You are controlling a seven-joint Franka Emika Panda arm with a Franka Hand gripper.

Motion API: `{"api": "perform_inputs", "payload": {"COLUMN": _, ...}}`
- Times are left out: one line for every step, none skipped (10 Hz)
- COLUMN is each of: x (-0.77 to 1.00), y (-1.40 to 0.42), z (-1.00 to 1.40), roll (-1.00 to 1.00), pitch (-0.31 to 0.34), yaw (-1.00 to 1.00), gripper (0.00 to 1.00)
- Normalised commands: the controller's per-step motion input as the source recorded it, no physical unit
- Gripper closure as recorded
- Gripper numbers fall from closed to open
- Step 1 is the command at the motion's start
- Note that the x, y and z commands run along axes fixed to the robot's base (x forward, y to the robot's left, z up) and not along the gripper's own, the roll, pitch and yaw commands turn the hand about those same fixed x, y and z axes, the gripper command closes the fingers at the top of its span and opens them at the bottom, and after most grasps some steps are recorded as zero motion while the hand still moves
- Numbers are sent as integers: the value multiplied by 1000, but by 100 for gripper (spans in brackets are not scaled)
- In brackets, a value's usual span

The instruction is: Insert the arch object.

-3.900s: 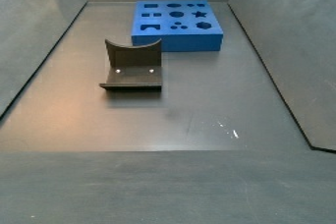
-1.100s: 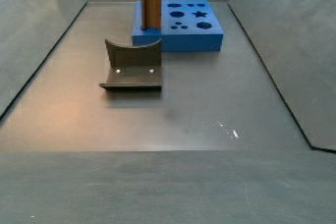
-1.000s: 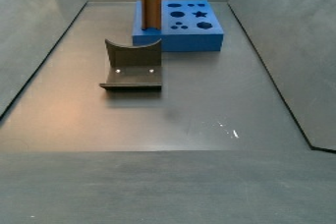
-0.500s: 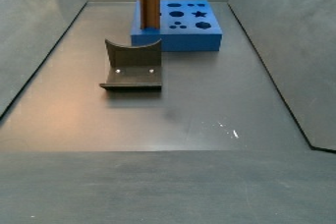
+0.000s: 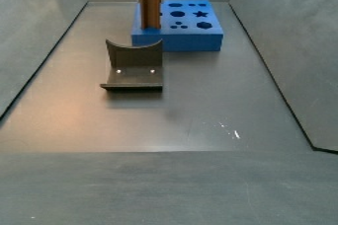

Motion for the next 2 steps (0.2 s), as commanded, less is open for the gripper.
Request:
{"api": "perform_inputs", "payload": {"x": 0, "y": 23, "z": -71, "roll": -73, "pitch": -50, "yaw": 0, "gripper": 100}}
{"api": "perform_inputs", "payload": {"x": 0, "y": 0, "z": 0, "roll": 0, "pitch": 1, "yaw": 0, "gripper": 100}}
